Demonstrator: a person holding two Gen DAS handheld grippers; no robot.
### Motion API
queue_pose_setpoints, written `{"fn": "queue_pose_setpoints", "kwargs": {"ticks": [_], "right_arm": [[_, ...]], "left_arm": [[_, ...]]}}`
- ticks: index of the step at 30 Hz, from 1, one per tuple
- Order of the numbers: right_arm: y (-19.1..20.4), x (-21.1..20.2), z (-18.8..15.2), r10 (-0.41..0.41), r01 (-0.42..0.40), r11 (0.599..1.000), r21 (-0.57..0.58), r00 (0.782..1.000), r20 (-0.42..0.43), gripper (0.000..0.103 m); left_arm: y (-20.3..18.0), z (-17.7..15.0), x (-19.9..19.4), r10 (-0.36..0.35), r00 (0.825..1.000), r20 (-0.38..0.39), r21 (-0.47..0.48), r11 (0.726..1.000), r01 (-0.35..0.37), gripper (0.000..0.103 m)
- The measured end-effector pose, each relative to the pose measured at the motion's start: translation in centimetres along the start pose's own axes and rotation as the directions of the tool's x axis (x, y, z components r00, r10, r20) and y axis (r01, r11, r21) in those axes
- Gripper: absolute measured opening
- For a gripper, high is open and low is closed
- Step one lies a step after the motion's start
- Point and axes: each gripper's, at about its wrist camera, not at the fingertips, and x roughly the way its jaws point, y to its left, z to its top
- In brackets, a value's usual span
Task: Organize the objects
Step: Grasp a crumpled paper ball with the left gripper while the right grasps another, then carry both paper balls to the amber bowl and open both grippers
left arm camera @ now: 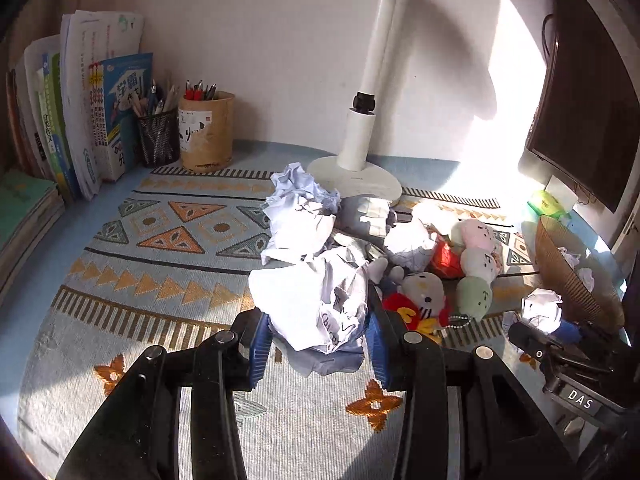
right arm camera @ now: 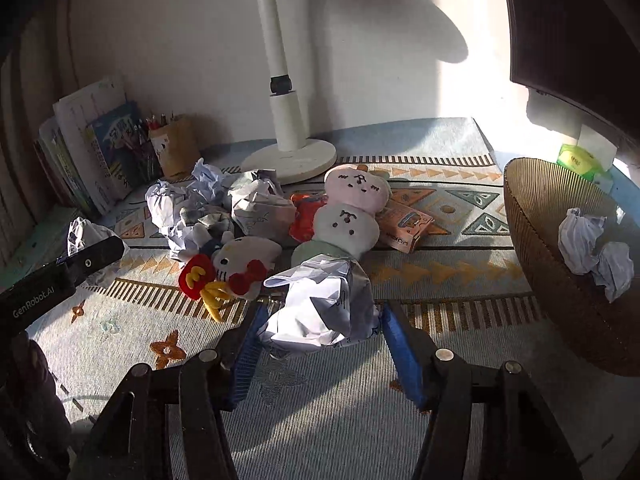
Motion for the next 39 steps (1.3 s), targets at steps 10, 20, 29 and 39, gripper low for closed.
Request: {"fn": "queue_pose_setpoints", "kwargs": {"ticks": [10,20,29,39], "right_arm": [[-0.7,1.2,-1.1,-0.027,0.027,1.0,0.001,0.998,-0.06,0.059],[-3.0,1.5,-2.0,0.062,-0.051,0.994,0.101,0.992,-0.107,0.075],[-3.2,0.2,-4.1,0.047,-0.04,0.997,0.07,0.994,-0.103,0.077],[-2.4,-0.7,-4.8,-0.077,0.078,0.997,0.007,0.993,-0.094,0.062]], "left_arm": [[-6.6,-3.9,3.4,-0.064,0.988,-0.144,0.075,0.994,0.075,0.038],[-6.3,-4.1,3.7,-0.064,0.985,-0.157,0.061,0.995,0.075,0.041],[-7.1,-4.2,4.1,0.005,0.988,-0.155,0.115,0.993,0.013,0.041],[-7.9,-4.4,3.8,0.086,0.989,-0.117,0.17,0.983,-0.065,0.042]]}}
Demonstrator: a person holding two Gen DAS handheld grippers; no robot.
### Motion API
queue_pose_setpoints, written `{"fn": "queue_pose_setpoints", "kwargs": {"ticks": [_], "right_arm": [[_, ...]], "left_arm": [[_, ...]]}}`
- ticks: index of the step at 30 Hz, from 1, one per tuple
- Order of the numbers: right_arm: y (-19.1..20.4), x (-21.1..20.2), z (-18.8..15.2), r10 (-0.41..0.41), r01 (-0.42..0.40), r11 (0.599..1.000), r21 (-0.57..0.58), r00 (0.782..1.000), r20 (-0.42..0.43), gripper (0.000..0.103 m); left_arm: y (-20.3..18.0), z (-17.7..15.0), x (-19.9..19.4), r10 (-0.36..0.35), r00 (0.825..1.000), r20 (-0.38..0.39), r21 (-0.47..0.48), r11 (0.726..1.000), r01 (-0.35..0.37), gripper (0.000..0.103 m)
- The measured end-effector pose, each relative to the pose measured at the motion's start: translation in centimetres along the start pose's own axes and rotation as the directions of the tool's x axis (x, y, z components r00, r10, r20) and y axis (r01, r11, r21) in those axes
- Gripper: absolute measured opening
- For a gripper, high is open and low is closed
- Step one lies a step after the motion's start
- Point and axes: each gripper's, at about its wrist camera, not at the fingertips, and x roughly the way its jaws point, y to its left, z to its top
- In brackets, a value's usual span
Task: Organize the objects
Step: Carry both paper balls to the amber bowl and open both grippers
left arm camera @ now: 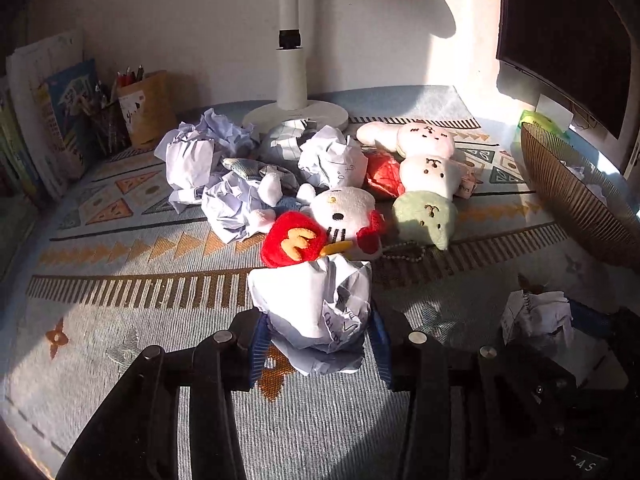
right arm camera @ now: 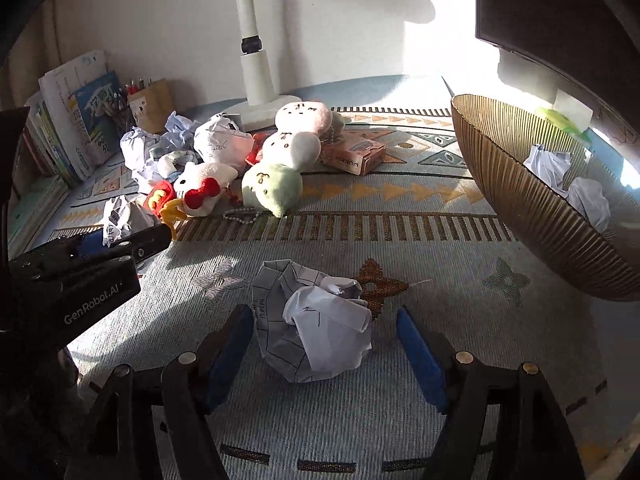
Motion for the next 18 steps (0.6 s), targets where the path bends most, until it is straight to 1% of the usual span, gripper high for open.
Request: {"fn": "queue_pose_setpoints", "kwargs": {"ticks": [1,2,3,4,8,11,12,14,16,17,18], "right_arm": [[0.1,0.0,0.1,0.001,-0.001,1.0,-0.004,1.0,0.0,0.056],[0.1,-0.1,0.0,-0.002,0.002,1.0,-0.005,1.0,0.003,0.046],[0.2,-0.2,0.0,-0.014,0.014,1.0,-0.005,1.0,0.01,0.044],[0.2,-0.4,0.0,-0.025,0.025,1.0,-0.008,1.0,0.018,0.034],[-0.1,-1.5,0.5,-0.025,0.025,1.0,-0.001,0.998,0.05,0.033],[-0.9,-3.4,1.4,-0.014,0.012,1.0,0.024,0.995,0.098,0.033],[-1.3,-4.3,1.8,-0.018,0.014,0.999,0.035,0.992,0.123,0.033],[-2.5,-6.6,2.8,-0.038,0.028,0.998,0.057,0.982,0.183,0.033],[-4.3,-8.9,3.9,-0.079,0.057,0.994,0.096,0.965,0.25,0.033],[-5.4,-10.1,4.5,-0.11,0.077,0.989,0.127,0.953,0.281,0.033],[-6.6,-11.0,4.9,-0.148,0.102,0.982,0.162,0.942,0.303,0.033]], "left_arm": [[-0.1,0.0,-0.1,0.002,1.0,0.002,0.004,1.0,-0.002,0.042],[-0.1,0.0,-0.1,0.004,1.0,0.004,0.005,1.0,-0.004,0.042],[-0.1,0.0,-0.1,0.007,1.0,0.004,0.005,1.0,-0.007,0.042],[-0.1,0.0,-0.1,0.009,1.0,0.004,0.005,1.0,-0.009,0.042],[-0.3,-0.1,-0.6,0.03,0.999,0.026,0.007,1.0,-0.03,0.041],[-1.1,0.3,-1.6,0.035,0.998,0.049,0.021,0.999,-0.036,0.04],[-1.6,0.9,-2.2,0.017,0.998,0.055,0.019,1.0,-0.018,0.04],[-2.8,2.5,-3.9,-0.043,0.994,0.102,0.021,0.999,0.041,0.04],[-4.9,4.6,-5.8,-0.095,0.982,0.166,0.054,0.995,0.087,0.04],[-6.0,5.6,-6.5,-0.122,0.974,0.189,0.073,0.991,0.11,0.04],[-7.3,6.7,-6.9,-0.164,0.964,0.208,0.093,0.985,0.148,0.04]]}}
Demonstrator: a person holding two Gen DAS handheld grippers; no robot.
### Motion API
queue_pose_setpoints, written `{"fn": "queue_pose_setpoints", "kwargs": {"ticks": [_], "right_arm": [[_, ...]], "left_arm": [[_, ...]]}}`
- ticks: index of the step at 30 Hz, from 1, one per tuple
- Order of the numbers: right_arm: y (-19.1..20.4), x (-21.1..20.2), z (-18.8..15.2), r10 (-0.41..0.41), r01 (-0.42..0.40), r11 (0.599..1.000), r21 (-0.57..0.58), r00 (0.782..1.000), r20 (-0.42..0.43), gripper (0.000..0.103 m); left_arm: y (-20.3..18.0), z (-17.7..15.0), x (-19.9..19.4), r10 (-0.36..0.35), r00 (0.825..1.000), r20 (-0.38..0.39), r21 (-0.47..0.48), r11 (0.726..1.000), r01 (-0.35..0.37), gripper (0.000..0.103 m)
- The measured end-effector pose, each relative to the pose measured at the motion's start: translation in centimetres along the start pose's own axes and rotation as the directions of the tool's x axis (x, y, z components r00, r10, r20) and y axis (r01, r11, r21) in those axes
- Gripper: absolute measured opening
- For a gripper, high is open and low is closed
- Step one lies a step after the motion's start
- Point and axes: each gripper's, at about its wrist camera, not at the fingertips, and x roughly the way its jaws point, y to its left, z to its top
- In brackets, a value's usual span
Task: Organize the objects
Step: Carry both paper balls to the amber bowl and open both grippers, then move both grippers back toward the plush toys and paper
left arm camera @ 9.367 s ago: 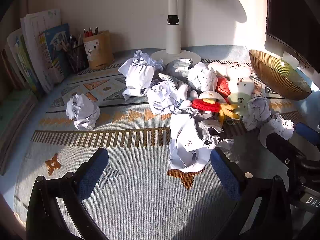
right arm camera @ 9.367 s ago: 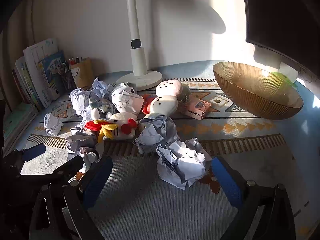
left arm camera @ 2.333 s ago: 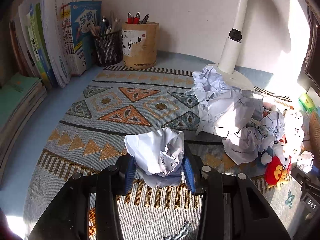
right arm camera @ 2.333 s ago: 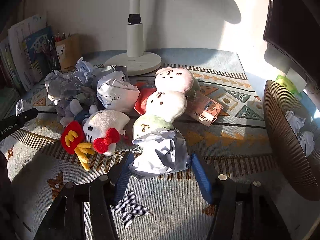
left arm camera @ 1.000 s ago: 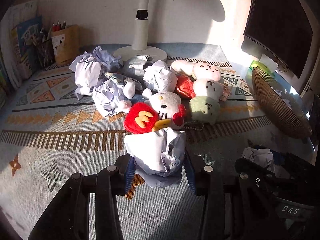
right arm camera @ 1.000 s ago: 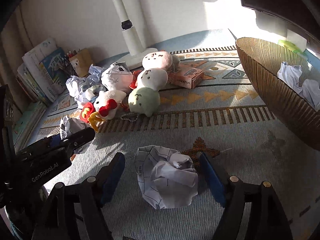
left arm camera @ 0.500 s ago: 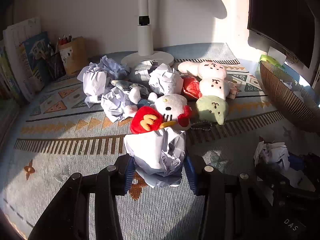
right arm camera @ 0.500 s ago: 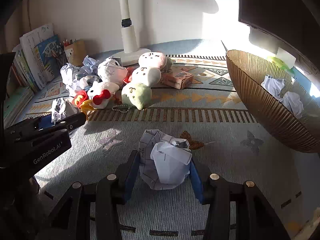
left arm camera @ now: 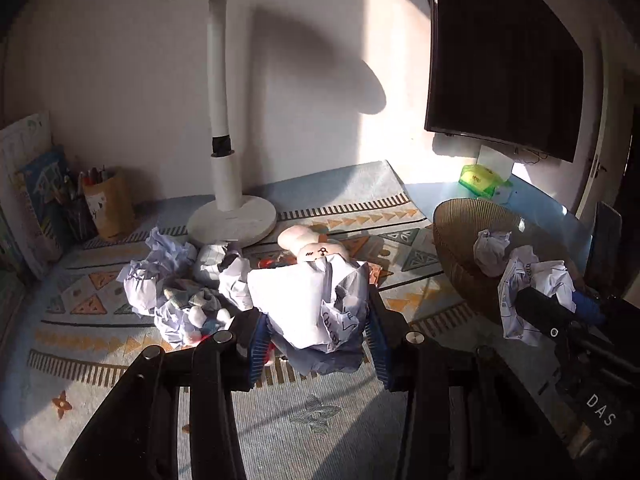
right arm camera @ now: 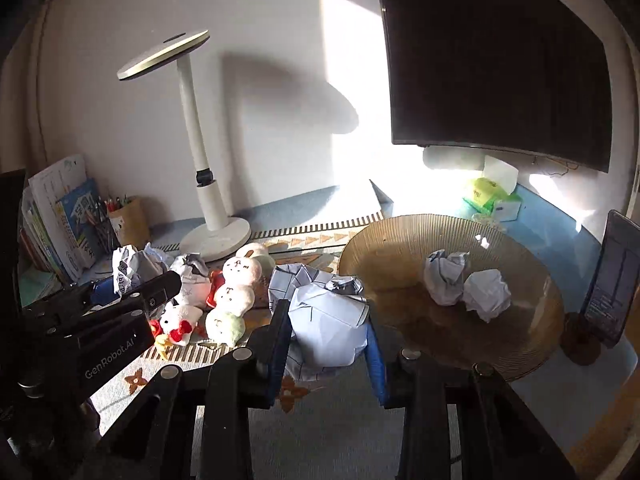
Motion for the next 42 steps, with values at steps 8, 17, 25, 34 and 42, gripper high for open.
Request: {"fn": "queue_pose_setpoints", "kwargs": {"ticks": [8,17,25,34,42], "right_arm": [[-8.1,1.6,3.5,-0.204,0.208,0.963,0.172,0.978,-0.039,0.034],[-11.0,2.3,3.1,-0.204,0.215,0.949,0.233,0.977,-0.07,0.061],[0.2,1.0,3.1,0.041,-0.042,0.998,0.035,0.999,0.025,0.061],[10.7,5.4,-0.6,0.217,-0.22,0.969,-0.113,0.975,-0.044,0.061],[11.5,10.8,-4.3,0.216,-0.234,0.967,-0.102,0.962,-0.165,0.061]], "left_arm": [[-8.2,4.9,5.2,-0.321,0.946,-0.032,0.034,0.946,0.322,0.042],[-7.3,4.5,8.9,-0.377,0.92,-0.108,-0.068,0.926,0.372,0.073],[3.6,1.3,1.2,-0.104,0.994,-0.011,-0.175,0.979,0.101,0.073],[15.0,-4.2,-1.7,0.28,0.957,-0.082,-0.229,0.929,-0.291,0.073],[16.6,-7.9,2.5,0.215,0.965,-0.152,-0.276,0.928,-0.25,0.073]]}}
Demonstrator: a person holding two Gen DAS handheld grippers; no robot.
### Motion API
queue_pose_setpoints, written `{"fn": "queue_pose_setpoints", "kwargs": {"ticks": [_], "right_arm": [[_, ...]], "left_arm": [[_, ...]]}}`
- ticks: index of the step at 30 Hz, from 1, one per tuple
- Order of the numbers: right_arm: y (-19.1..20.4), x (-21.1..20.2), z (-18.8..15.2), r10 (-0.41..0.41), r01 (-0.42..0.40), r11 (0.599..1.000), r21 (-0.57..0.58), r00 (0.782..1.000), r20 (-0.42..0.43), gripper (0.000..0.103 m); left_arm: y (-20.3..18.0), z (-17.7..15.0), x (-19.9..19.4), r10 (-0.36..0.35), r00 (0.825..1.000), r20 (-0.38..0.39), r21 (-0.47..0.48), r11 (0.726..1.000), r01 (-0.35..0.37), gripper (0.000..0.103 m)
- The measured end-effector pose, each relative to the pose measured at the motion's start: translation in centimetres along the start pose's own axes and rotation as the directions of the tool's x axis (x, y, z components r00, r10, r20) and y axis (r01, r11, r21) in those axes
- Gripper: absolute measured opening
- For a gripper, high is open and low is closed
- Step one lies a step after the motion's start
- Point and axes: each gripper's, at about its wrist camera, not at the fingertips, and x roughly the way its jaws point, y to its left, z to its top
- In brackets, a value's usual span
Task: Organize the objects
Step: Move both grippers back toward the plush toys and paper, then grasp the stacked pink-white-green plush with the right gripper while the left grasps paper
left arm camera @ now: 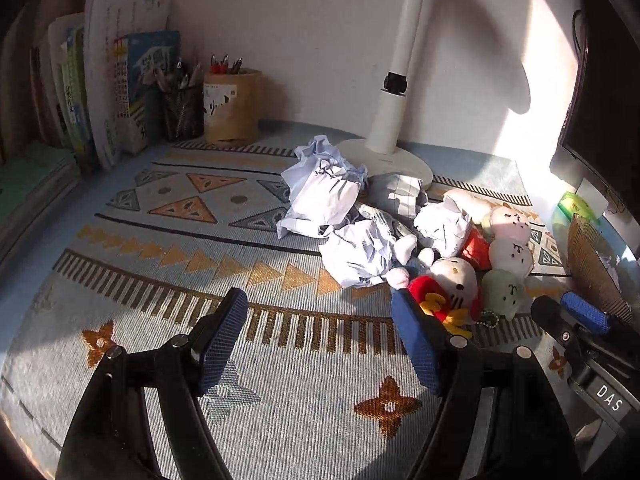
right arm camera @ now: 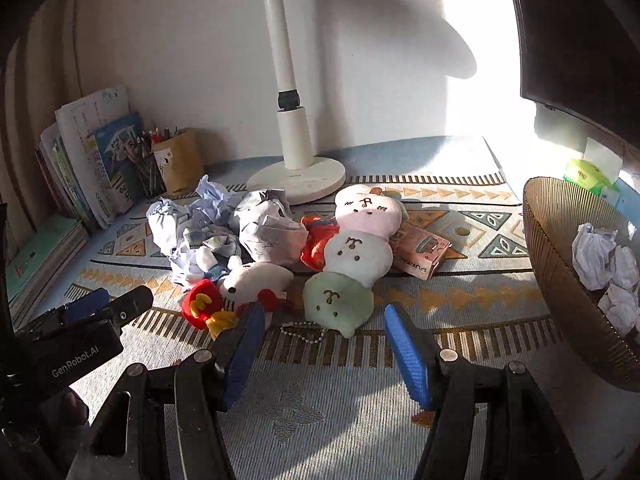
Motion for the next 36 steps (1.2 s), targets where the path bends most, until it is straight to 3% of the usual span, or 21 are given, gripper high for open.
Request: {"fn": "queue_pose_setpoints", "kwargs": {"ticks": [10,22,26,29,31,33,36], "right_arm": [[1.0,0.5,-0.3,-0.054,0.054,0.997,-0.05,0.998,-0.013,0.065],[0.7,0.7,-0.3,-0.075,0.074,0.996,-0.046,0.997,-0.019,0.066],[-0.3,1.6,0.3,-0.071,0.072,0.997,0.005,0.994,-0.078,0.066],[-1.9,2.2,2.1,-0.016,0.029,0.995,0.097,0.991,-0.136,0.066],[-2.2,2.5,3.5,-0.031,0.046,0.993,0.11,0.99,-0.138,0.066],[-2.2,3.8,4.2,-0.07,0.088,0.991,0.104,0.983,-0.167,0.066],[-2.4,6.0,3.9,-0.026,0.063,0.986,0.154,0.973,-0.229,0.066]], "left_arm": [[0.8,-0.1,0.0,-0.075,0.997,-0.013,-0.056,0.996,0.074,0.073],[0.6,-0.1,0.1,-0.068,0.998,-0.015,-0.048,0.997,0.067,0.073],[0.5,0.0,0.1,-0.067,0.998,-0.023,-0.042,0.997,0.066,0.073],[0.6,1.4,-0.3,-0.075,0.997,-0.016,0.011,0.997,0.075,0.073],[1.0,3.8,-0.7,-0.056,0.998,0.023,0.058,0.997,0.055,0.073],[1.5,6.0,0.5,-0.093,0.996,-0.002,0.088,0.992,0.093,0.079],[1.9,7.8,3.5,-0.103,0.993,-0.054,0.119,0.987,0.108,0.079]]}}
